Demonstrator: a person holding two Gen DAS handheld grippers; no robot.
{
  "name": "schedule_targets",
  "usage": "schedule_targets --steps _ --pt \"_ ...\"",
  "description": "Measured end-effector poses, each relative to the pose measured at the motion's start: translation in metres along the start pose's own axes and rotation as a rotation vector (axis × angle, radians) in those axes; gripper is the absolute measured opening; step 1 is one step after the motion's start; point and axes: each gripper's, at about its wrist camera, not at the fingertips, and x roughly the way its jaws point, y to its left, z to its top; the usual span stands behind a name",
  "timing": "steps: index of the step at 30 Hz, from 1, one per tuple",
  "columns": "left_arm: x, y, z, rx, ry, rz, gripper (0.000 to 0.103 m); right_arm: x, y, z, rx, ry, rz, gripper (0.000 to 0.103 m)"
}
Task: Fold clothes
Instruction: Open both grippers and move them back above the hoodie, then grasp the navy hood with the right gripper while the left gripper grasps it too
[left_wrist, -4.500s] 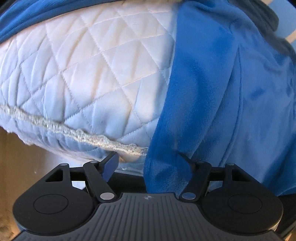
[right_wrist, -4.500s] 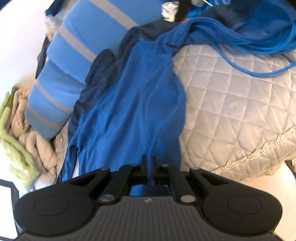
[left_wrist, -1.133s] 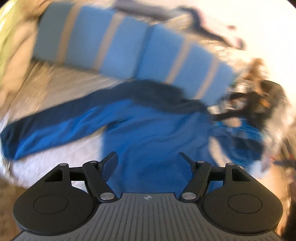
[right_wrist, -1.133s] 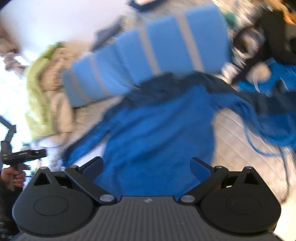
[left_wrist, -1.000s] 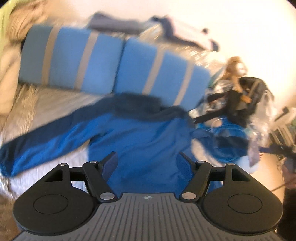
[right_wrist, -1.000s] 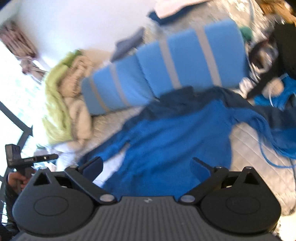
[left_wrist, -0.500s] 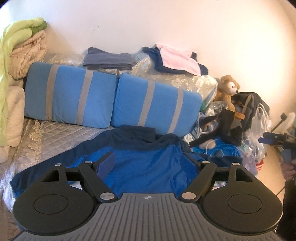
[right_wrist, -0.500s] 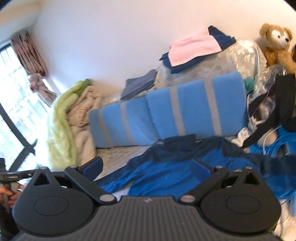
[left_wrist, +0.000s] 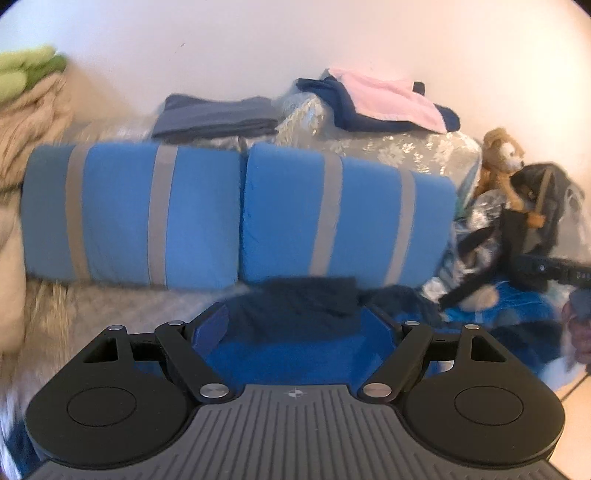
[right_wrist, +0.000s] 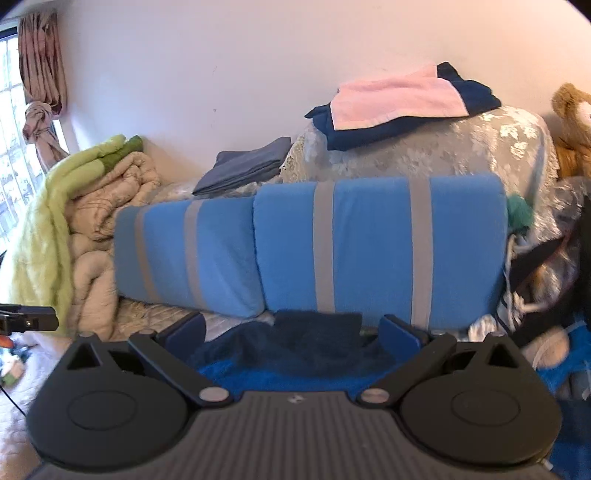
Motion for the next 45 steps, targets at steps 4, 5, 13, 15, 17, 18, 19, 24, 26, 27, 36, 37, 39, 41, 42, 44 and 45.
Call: schedule_targets --steps 4,5,13,15,17,18,19,24,26,27,36,37,39,41,42,44,45 --pt "0.065 0.005 0.0 0.081 -0.011 0.052 0.077 0.074 -0.02 -0.005 -0.008 0.005 0.01 0.103" --pt "0.082 0.008 -0.001 0.092 -0.014 0.07 0.077 0.097 -0.029 -0.009 0.005 0.017 0.013 0.103" --pt "0.221 0.057 -0.022 0.057 0.016 0.041 0.076 0.249 -0.086 -0.057 -0.157 0.077 0.004 0.103" --pt "0.252 0.068 -0.028 0.028 0.032 0.015 0.076 0.281 -0.095 -0.071 -0.197 0.099 0.008 0.103" --pt "0.282 0.077 -0.033 -0.001 0.049 -0.005 0.076 0.309 -0.105 -0.081 -0.194 0.111 0.023 0.103" --pt "0.296 0.081 -0.034 -0.013 0.055 -0.022 0.076 0.321 -0.109 -0.084 -0.179 0.115 0.03 0.103" --pt "0.309 0.084 -0.034 -0.027 0.062 -0.043 0.076 0.334 -0.113 -0.086 -0.163 0.119 0.038 0.103" --pt "0.372 0.095 -0.034 -0.089 0.096 -0.145 0.076 0.381 -0.125 -0.095 -0.132 0.153 0.074 0.101" --pt "0.392 0.095 -0.034 -0.085 0.118 -0.165 0.076 0.398 -0.129 -0.098 -0.123 0.167 0.088 0.098" --pt "0.401 0.095 -0.034 -0.076 0.135 -0.18 0.075 0.402 -0.131 -0.1 -0.117 0.173 0.097 0.098" --pt "0.459 0.088 -0.026 -0.096 0.347 -0.36 0.03 0.431 -0.159 -0.099 0.026 0.197 0.155 0.073" --pt "0.46 0.087 -0.024 -0.117 0.36 -0.367 0.016 0.433 -0.161 -0.099 0.041 0.206 0.159 0.06" --pt "0.454 0.084 -0.019 -0.139 0.349 -0.369 0.006 0.434 -0.162 -0.099 0.061 0.216 0.164 0.034" --pt "0.429 0.082 -0.007 -0.131 0.249 -0.369 0.005 0.428 -0.157 -0.098 0.047 0.192 0.16 0.02" --pt "0.416 0.082 0.0 -0.126 0.194 -0.369 0.005 0.423 -0.153 -0.095 0.021 0.171 0.157 0.019" --pt "0.385 0.082 0.017 -0.129 0.071 -0.368 0.004 0.412 -0.146 -0.089 -0.026 0.122 0.149 0.017" --pt "0.37 0.081 0.027 -0.11 0.01 -0.351 0.004 0.407 -0.142 -0.084 -0.041 0.087 0.148 0.016"
